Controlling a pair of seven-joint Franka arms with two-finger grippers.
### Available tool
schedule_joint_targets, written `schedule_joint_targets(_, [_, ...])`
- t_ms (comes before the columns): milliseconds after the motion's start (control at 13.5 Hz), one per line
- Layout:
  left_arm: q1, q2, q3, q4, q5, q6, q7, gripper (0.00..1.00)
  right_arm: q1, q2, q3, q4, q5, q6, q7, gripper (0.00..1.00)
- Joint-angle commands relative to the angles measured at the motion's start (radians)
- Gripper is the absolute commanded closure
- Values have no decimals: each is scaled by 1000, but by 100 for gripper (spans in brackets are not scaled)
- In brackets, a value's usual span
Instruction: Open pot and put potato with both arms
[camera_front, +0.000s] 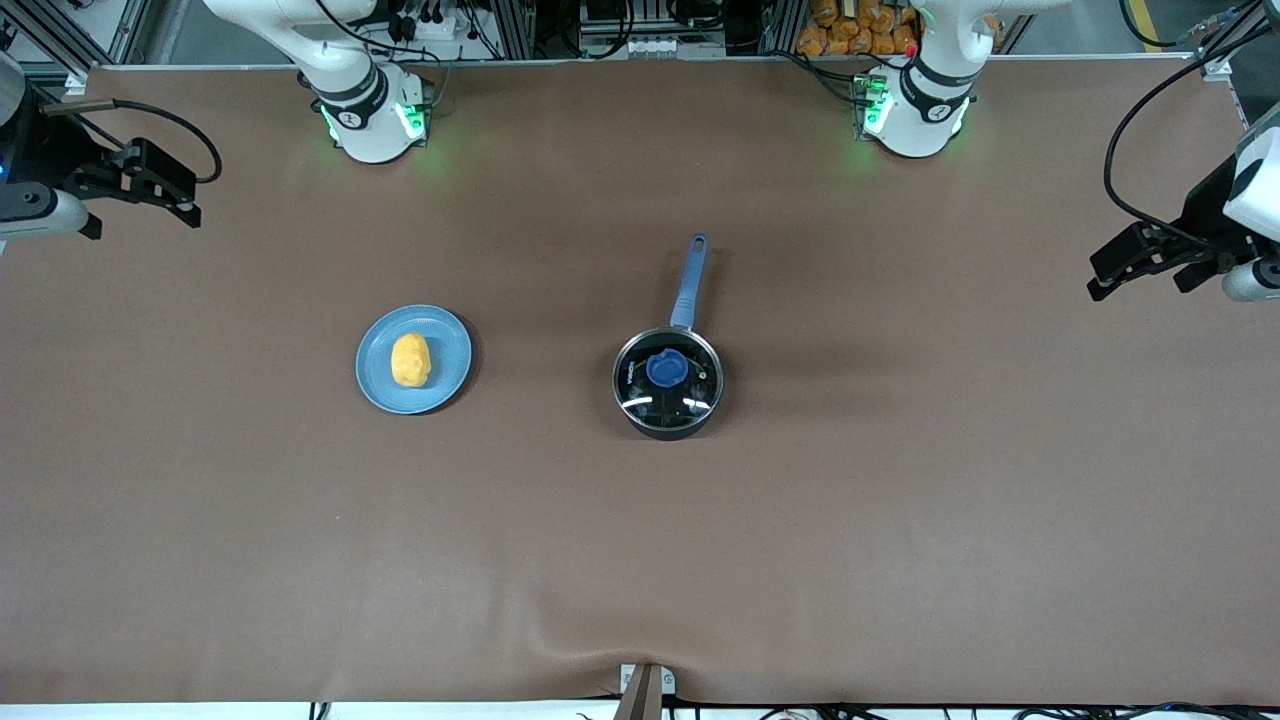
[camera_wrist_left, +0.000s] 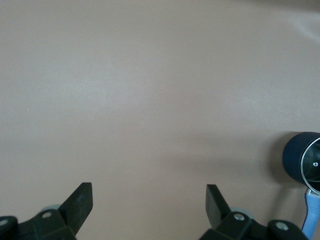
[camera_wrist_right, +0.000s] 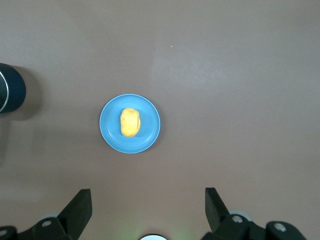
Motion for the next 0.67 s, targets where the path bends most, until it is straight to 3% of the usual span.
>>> schedule_joint_targets(0, [16, 6, -11, 13, -27, -9, 34, 0, -3, 12, 1, 25, -1, -19, -2, 0])
schedule_joint_targets(591, [16, 6, -11, 13, -29, -7, 41, 0, -5, 13, 2, 25, 1, -19, 0, 0])
